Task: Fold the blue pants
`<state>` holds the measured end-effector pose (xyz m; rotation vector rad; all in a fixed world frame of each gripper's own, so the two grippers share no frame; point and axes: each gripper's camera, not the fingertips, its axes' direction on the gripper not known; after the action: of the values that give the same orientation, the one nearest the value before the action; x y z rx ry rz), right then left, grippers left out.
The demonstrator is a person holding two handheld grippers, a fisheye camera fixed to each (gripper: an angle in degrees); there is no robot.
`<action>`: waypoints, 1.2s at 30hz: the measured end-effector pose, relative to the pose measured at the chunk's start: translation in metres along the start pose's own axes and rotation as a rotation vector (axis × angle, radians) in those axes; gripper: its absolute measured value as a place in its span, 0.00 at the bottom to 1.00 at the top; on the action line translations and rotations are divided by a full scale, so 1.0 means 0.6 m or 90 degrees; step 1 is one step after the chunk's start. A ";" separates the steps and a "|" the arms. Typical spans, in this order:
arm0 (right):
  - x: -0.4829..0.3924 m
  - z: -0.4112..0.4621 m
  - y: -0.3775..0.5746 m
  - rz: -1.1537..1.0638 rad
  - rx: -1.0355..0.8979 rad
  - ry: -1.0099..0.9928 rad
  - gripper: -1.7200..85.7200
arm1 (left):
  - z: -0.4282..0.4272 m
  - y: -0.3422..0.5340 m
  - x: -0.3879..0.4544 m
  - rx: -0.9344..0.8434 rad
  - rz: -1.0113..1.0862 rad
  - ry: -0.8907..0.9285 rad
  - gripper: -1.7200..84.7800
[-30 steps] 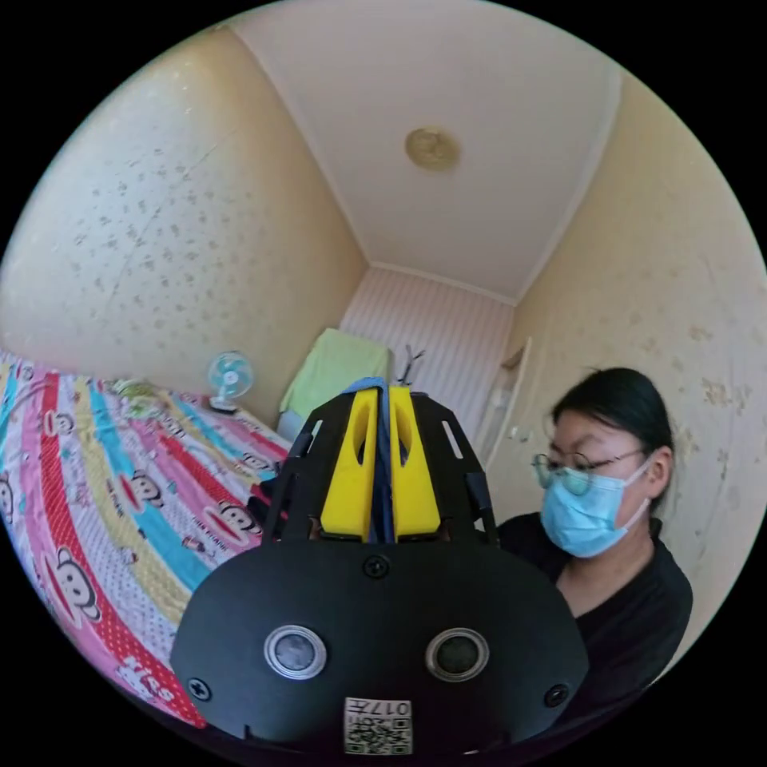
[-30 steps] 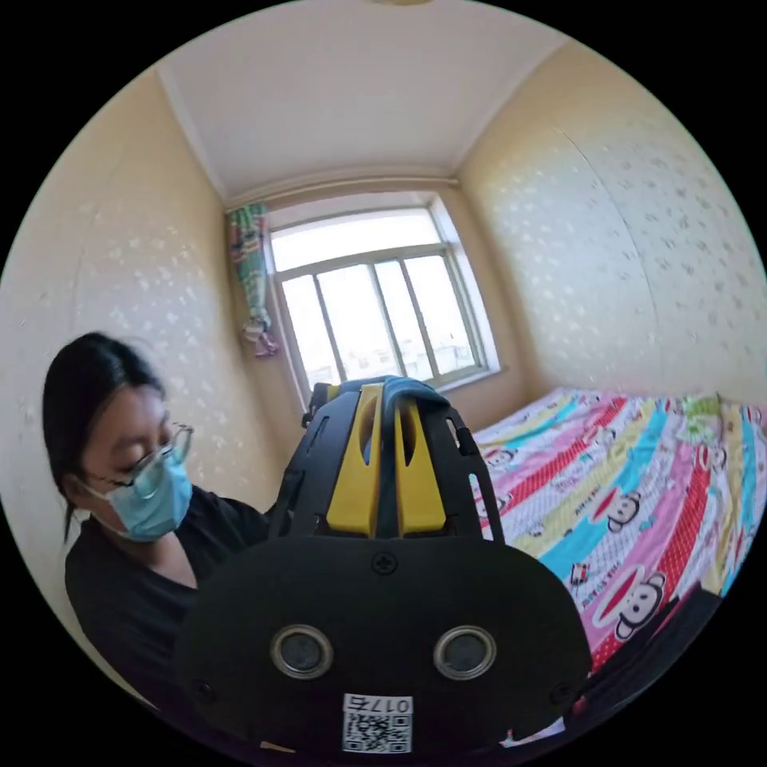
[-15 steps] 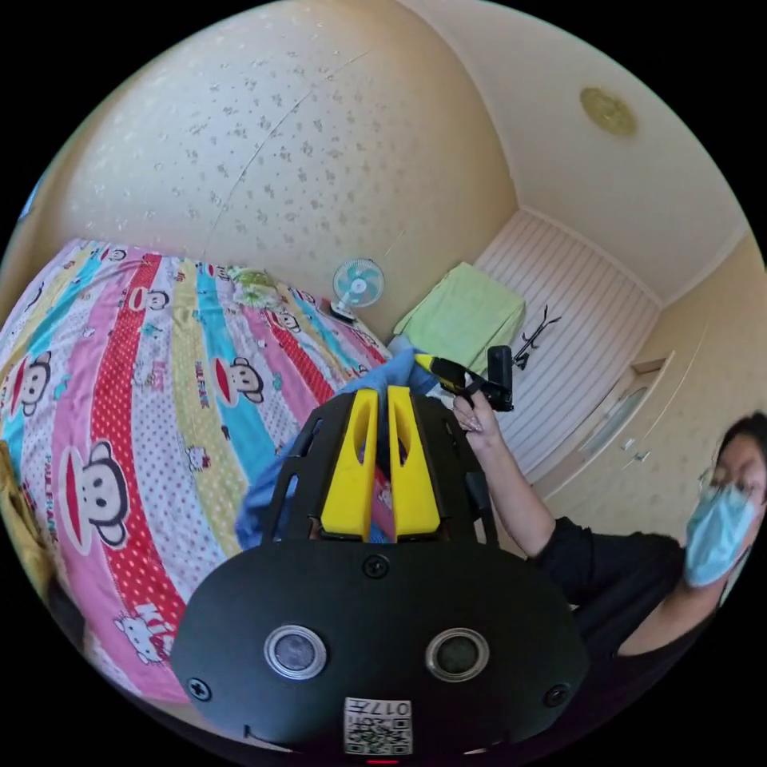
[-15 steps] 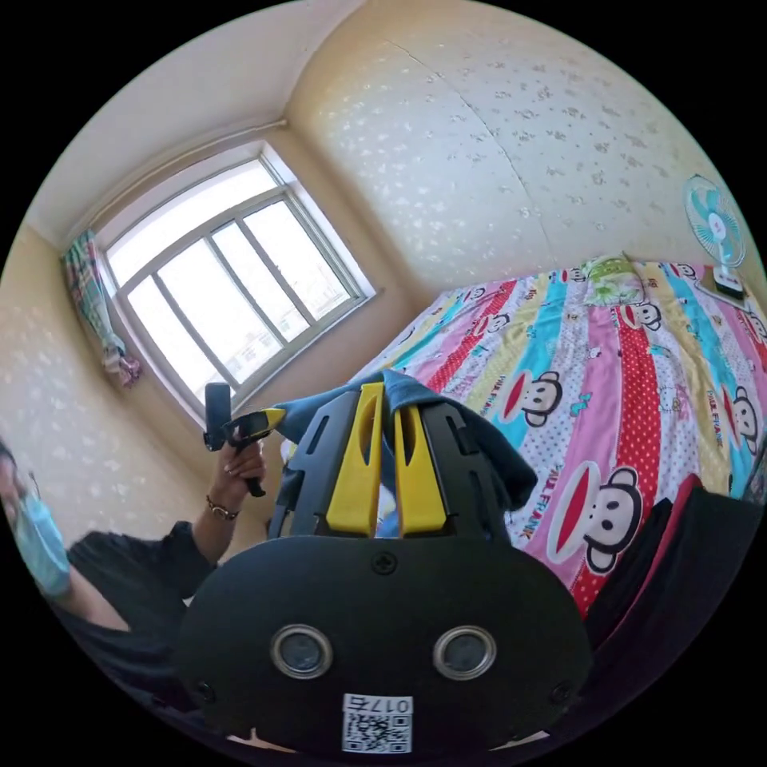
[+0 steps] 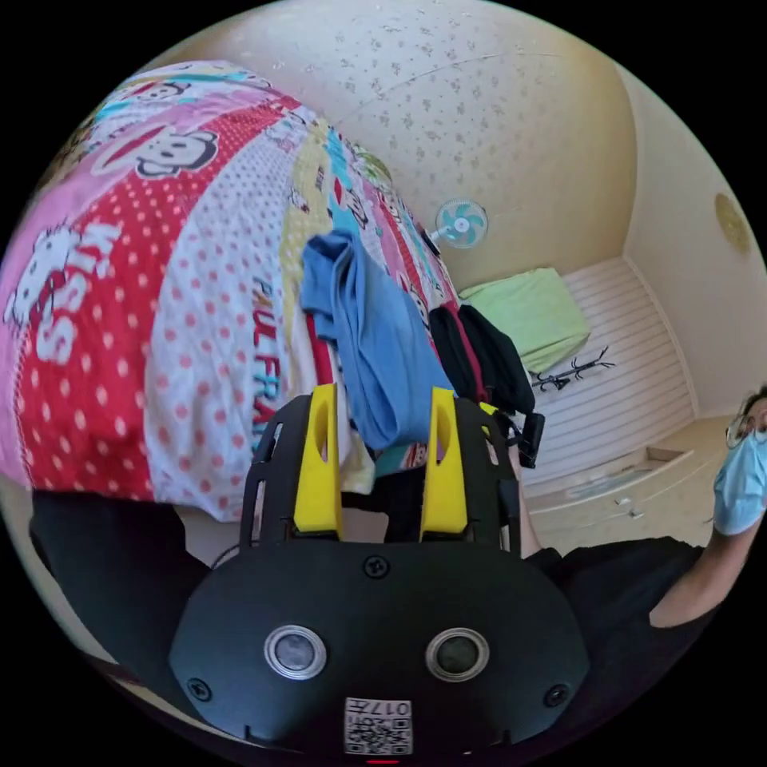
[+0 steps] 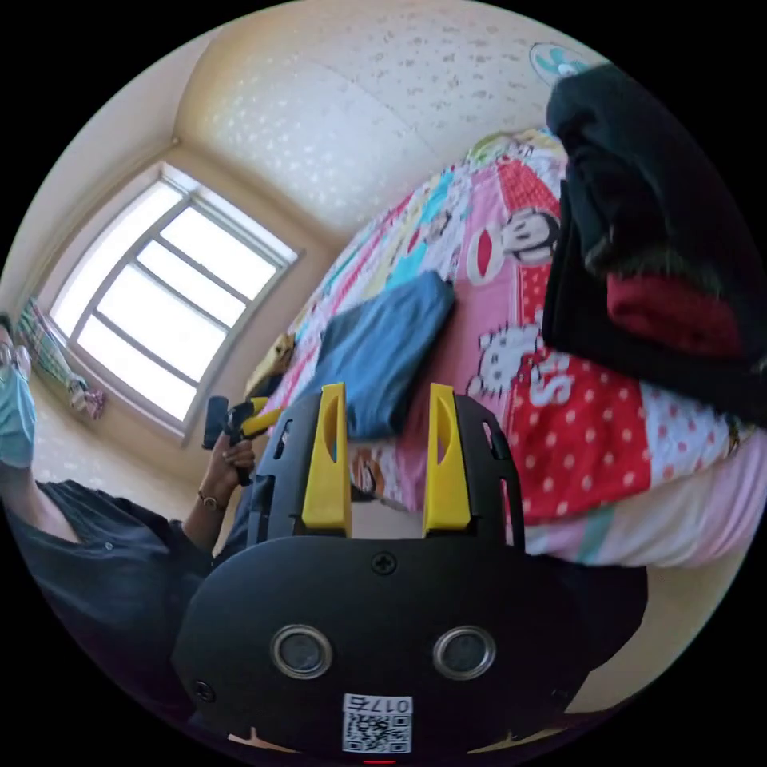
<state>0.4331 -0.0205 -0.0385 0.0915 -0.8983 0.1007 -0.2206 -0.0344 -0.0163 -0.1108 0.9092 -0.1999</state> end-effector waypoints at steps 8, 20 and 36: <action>0.049 0.179 -0.025 0.089 -0.123 -0.065 0.21 | 0.137 -0.053 -0.050 -0.109 -0.165 0.065 0.18; -0.088 -0.009 0.105 -0.025 -0.069 -0.469 0.09 | 0.021 0.056 0.141 -0.157 0.032 0.362 0.11; -0.102 -0.470 -0.183 0.014 0.204 0.045 0.11 | 0.383 -0.209 0.668 -0.201 0.305 0.246 0.11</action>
<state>0.6278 -0.0982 -0.2652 0.3748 -0.8073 0.2670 0.1852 -0.2421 -0.1624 -0.1457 1.3198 0.3822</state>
